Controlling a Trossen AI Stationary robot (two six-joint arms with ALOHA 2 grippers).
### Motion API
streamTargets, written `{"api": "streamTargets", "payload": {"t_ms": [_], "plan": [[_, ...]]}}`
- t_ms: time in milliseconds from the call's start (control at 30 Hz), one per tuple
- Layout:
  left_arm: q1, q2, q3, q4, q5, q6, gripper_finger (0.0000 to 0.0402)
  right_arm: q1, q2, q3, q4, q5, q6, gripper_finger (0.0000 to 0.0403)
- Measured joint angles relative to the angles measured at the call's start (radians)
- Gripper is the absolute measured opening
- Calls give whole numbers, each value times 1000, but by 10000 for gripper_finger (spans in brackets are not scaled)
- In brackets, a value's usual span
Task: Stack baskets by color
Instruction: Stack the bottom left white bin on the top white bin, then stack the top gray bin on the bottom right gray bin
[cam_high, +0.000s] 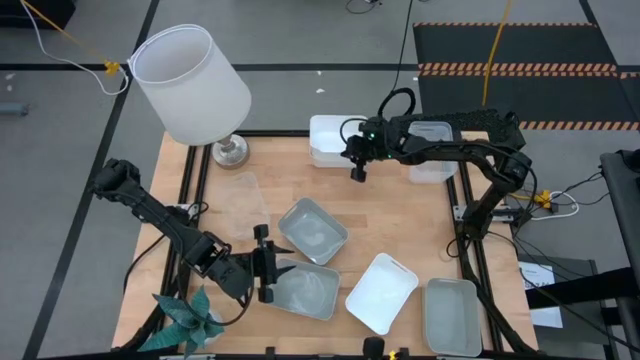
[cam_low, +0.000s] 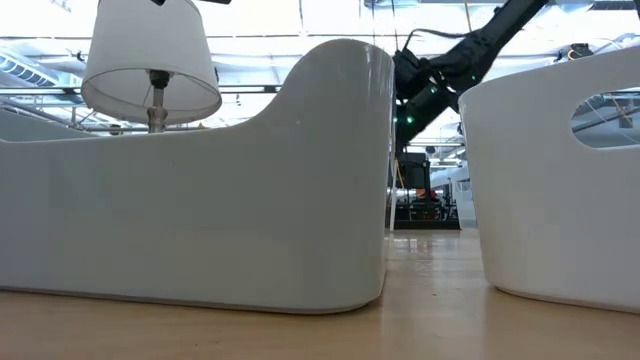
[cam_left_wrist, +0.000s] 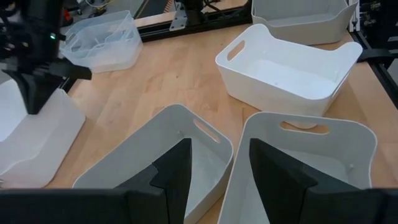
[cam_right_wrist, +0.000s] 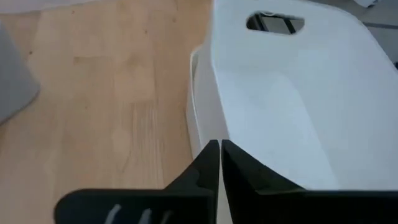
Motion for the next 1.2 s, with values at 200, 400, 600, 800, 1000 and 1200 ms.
{"api": "streamTargets", "payload": {"t_ms": [200, 400, 600, 800, 1000, 1200], "plan": [[0, 0, 0, 1, 0, 1, 163, -2, 0, -28, 45, 0, 0, 3], [0, 0, 0, 7, 0, 2, 164, 2, -41, -30, 76, 0, 29, 1], [0, 0, 0, 2, 1, 3, 163, 44, -169, -30, 5, 0, 139, 1], [0, 0, 0, -9, 2, 4, 163, 193, -350, -30, -222, 2, 249, 0], [0, 0, 0, -10, 46, 3, 163, 426, -481, -30, -438, 101, 370, 0], [0, 0, 0, -9, 105, 3, 164, 646, -539, -30, -512, 248, 444, 0]]}}
